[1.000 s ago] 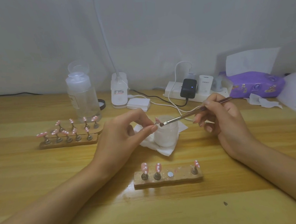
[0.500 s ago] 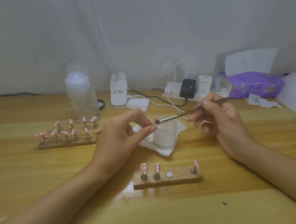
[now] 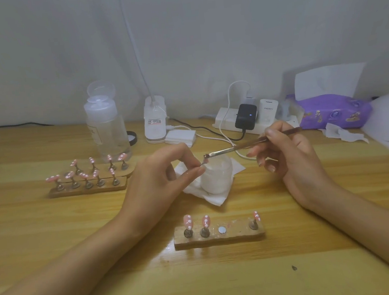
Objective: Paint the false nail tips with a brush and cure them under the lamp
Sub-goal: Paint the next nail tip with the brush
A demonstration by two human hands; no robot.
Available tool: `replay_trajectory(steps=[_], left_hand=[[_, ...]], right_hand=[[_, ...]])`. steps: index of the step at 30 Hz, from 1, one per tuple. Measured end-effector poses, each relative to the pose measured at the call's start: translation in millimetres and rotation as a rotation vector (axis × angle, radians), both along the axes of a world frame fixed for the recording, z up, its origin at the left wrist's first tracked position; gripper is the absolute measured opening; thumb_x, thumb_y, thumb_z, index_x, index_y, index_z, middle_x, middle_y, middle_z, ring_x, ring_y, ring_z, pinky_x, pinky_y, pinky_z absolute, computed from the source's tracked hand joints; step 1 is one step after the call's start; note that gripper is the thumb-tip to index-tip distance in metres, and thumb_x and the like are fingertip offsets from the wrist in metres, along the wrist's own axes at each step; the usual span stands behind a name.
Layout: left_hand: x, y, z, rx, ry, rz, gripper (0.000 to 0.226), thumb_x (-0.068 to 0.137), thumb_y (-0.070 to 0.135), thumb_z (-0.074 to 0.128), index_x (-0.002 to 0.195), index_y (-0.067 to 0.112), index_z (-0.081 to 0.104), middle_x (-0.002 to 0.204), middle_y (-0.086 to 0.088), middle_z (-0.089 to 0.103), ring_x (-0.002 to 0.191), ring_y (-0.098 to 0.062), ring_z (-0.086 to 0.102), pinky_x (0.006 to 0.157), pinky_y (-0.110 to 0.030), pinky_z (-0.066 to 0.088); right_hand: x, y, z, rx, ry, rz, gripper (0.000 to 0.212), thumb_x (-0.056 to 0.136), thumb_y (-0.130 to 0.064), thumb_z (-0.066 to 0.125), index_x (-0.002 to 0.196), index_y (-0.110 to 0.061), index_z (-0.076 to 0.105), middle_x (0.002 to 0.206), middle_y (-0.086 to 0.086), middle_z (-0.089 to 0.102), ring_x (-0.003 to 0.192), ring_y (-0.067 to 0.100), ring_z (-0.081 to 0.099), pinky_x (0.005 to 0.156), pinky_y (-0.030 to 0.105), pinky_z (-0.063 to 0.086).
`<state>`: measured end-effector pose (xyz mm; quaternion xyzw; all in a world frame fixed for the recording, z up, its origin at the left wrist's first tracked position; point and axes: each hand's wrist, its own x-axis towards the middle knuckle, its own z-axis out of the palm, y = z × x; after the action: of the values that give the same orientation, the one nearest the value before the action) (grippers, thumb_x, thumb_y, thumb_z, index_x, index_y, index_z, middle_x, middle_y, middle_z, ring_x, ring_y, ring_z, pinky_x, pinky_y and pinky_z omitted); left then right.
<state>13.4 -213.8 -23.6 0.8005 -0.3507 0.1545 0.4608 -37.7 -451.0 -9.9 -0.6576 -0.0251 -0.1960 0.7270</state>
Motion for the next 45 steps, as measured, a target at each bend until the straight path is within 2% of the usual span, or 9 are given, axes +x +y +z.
replay_trajectory(steps=[3, 14, 18, 22, 27, 31, 36, 42, 45], left_hand=[[0.7, 0.0, -1.0, -0.007, 0.002, 0.014, 0.012, 0.085, 0.031, 0.074, 0.078, 0.028, 0.065, 0.086, 0.013, 0.065, 0.057, -0.015, 0.05, 0.057, -0.028, 0.044], [0.4, -1.6, 0.1, -0.013, -0.003, 0.015, 0.012, 0.086, 0.024, 0.075, 0.08, 0.025, 0.065, 0.089, 0.01, 0.064, 0.06, -0.018, 0.053, 0.06, -0.035, 0.048], [0.1, -1.8, 0.6, -0.017, -0.004, 0.012, 0.011, 0.086, 0.023, 0.075, 0.08, 0.024, 0.065, 0.089, 0.01, 0.064, 0.058, -0.018, 0.053, 0.059, -0.032, 0.046], [-0.2, -1.8, 0.7, -0.013, -0.005, 0.015, 0.011, 0.086, 0.023, 0.075, 0.08, 0.023, 0.065, 0.09, 0.01, 0.064, 0.058, -0.017, 0.053, 0.059, -0.032, 0.047], [0.0, -1.7, 0.4, -0.016, -0.01, 0.011, 0.011, 0.086, 0.022, 0.075, 0.08, 0.023, 0.065, 0.09, 0.011, 0.065, 0.057, -0.017, 0.053, 0.058, -0.027, 0.045], [0.6, -1.4, -0.6, -0.015, -0.003, 0.018, 0.013, 0.086, 0.022, 0.075, 0.079, 0.025, 0.064, 0.089, 0.011, 0.064, 0.058, -0.017, 0.053, 0.058, -0.028, 0.043], [1.5, -1.2, -1.1, -0.016, 0.007, 0.008, 0.014, 0.086, 0.023, 0.075, 0.079, 0.026, 0.064, 0.089, 0.012, 0.065, 0.054, -0.013, 0.049, 0.057, -0.027, 0.041], [1.2, -0.7, -1.2, -0.026, 0.036, -0.018, 0.012, 0.085, 0.027, 0.076, 0.079, 0.025, 0.066, 0.075, 0.022, 0.063, 0.047, -0.007, 0.042, 0.051, -0.012, 0.032], [1.7, -0.3, -2.1, -0.042, 0.058, -0.028, 0.012, 0.085, 0.024, 0.077, 0.078, 0.023, 0.066, 0.069, 0.025, 0.061, 0.044, -0.006, 0.038, 0.049, -0.01, 0.029]], right_hand=[[1.5, 0.2, -1.3, -0.018, 0.029, -0.026, 0.025, 0.102, -0.014, 0.046, 0.078, -0.016, 0.05, 0.069, 0.009, 0.071, 0.05, 0.012, 0.053, 0.043, 0.018, 0.036], [2.4, -1.4, -1.4, 0.013, 0.028, -0.034, 0.022, 0.101, -0.018, 0.048, 0.08, -0.016, 0.049, 0.069, 0.008, 0.071, 0.048, 0.012, 0.052, 0.043, 0.019, 0.034], [0.6, 1.1, 0.1, -0.005, -0.005, 0.045, 0.019, 0.091, -0.031, 0.054, 0.078, -0.017, 0.05, 0.07, 0.008, 0.071, 0.049, 0.012, 0.052, 0.043, 0.018, 0.036], [2.6, -1.8, -2.3, 0.0, 0.031, -0.018, 0.021, 0.101, -0.018, 0.048, 0.08, -0.016, 0.051, 0.069, 0.008, 0.072, 0.049, 0.012, 0.052, 0.043, 0.018, 0.035], [2.0, -0.7, -1.3, -0.012, -0.014, 0.037, 0.019, 0.093, -0.03, 0.054, 0.078, -0.018, 0.051, 0.07, 0.008, 0.072, 0.049, 0.012, 0.052, 0.043, 0.018, 0.036], [3.7, -2.4, -2.7, -0.002, 0.02, -0.029, 0.021, 0.101, -0.018, 0.047, 0.08, -0.016, 0.049, 0.068, 0.007, 0.072, 0.047, 0.011, 0.052, 0.042, 0.018, 0.034], [1.9, 0.0, -1.2, -0.02, -0.006, 0.028, 0.02, 0.097, -0.026, 0.051, 0.079, -0.017, 0.051, 0.069, 0.008, 0.071, 0.048, 0.012, 0.052, 0.042, 0.018, 0.035], [2.0, -1.5, -0.8, 0.004, -0.009, -0.002, 0.022, 0.102, -0.017, 0.046, 0.08, -0.016, 0.049, 0.068, 0.007, 0.071, 0.046, 0.012, 0.05, 0.041, 0.018, 0.034], [2.2, -1.0, -1.8, -0.035, 0.007, -0.006, 0.022, 0.102, -0.016, 0.046, 0.08, -0.016, 0.05, 0.069, 0.008, 0.071, 0.046, 0.012, 0.051, 0.042, 0.018, 0.035]])
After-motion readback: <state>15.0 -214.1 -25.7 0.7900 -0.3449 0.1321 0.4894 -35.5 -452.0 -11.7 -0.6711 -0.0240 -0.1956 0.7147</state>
